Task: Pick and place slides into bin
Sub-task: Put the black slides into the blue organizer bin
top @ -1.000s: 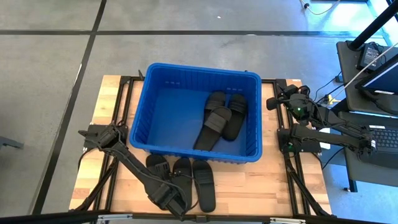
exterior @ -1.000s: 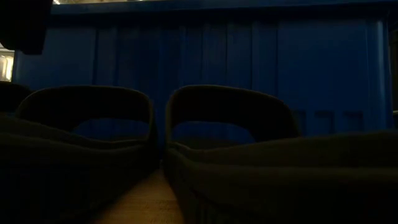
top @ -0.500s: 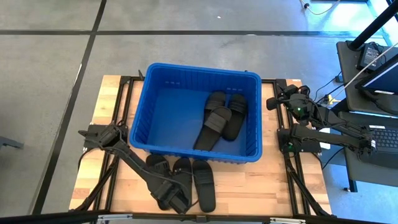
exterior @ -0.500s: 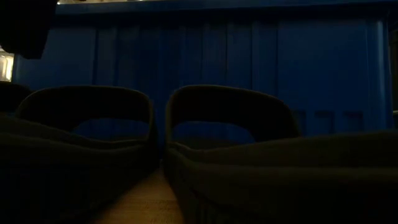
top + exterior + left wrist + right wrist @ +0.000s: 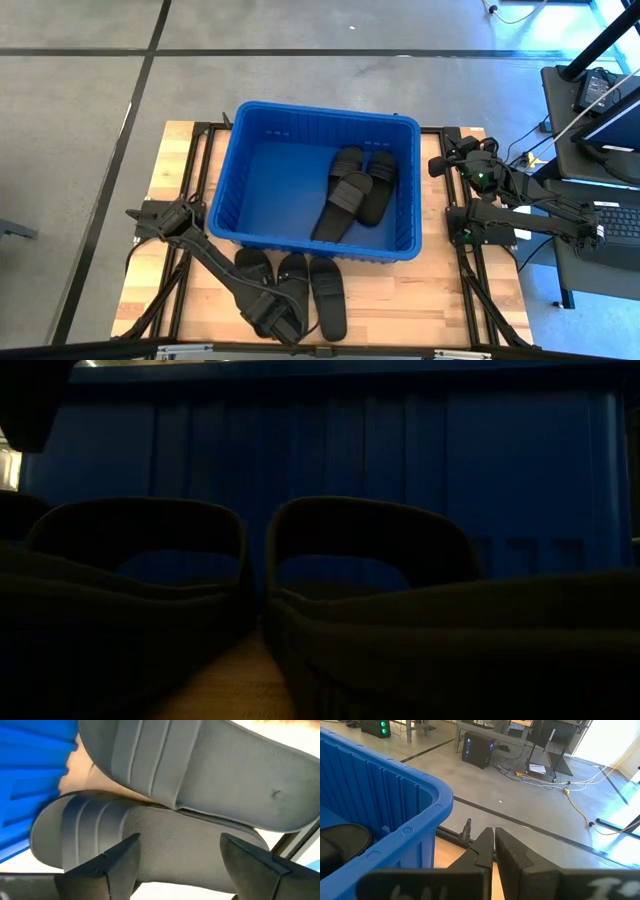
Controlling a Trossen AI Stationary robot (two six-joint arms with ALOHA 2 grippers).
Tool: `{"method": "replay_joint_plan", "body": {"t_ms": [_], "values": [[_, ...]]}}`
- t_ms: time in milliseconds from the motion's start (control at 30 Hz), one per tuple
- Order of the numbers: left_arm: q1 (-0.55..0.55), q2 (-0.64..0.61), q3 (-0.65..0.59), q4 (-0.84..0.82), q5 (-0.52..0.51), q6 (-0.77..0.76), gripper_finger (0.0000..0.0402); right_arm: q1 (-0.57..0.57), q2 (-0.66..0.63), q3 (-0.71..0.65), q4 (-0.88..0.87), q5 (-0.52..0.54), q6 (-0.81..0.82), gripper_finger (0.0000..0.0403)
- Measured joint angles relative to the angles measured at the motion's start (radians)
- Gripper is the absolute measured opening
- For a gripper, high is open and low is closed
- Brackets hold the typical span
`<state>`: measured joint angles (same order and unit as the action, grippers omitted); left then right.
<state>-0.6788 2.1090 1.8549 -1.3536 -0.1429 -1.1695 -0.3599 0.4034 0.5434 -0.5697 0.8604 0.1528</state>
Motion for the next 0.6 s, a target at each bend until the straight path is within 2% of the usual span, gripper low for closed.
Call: {"method": "replay_joint_plan", "body": {"t_ms": [367, 600], "values": [[-0.033, 0.042, -0.005, -0.135, -0.036, -0.024, 0.0263, 0.000, 0.000, 0.000, 0.000, 0.000, 0.000, 0.0021], [-0.044, 0.046, -0.117, -0.169, -0.033, -0.065, 0.0263, 0.000, 0.000, 0.000, 0.003, 0.000, 0.000, 0.0021]]}}
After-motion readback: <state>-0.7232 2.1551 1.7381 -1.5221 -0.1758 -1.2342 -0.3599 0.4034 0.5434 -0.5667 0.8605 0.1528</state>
